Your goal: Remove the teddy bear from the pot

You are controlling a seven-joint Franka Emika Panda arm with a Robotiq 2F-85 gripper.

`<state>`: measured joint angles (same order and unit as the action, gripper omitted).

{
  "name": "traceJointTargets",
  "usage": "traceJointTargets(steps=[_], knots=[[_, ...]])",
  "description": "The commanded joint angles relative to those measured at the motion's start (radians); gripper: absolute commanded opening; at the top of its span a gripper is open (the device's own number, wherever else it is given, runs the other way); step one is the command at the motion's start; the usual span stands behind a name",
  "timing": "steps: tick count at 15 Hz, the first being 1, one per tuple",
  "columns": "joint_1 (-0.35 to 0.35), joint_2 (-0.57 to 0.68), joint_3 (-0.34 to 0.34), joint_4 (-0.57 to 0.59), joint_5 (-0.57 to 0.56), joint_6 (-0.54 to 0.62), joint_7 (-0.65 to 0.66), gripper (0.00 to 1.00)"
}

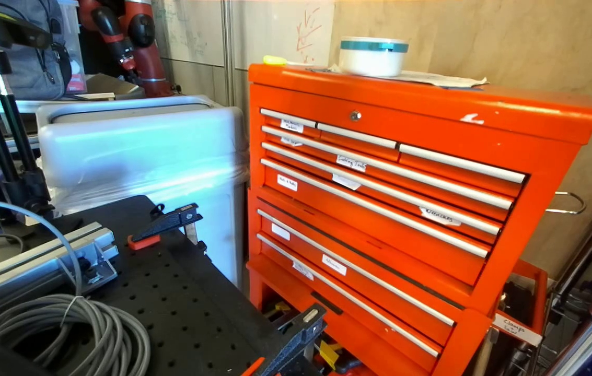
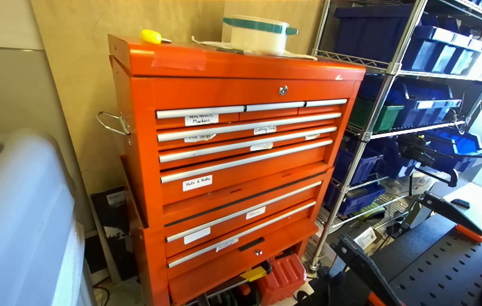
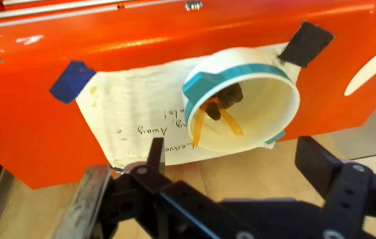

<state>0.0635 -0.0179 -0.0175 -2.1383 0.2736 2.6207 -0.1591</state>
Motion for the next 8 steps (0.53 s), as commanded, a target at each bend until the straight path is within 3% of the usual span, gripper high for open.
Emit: traceJointTargets(steps=[1, 8], knots=[[-0.005, 0.114, 0.032, 0.119, 0.018, 0.068, 0.032, 1.00], [-0.020, 0.255, 0.088, 0.235, 0.026, 0.102, 0.066, 1.00]])
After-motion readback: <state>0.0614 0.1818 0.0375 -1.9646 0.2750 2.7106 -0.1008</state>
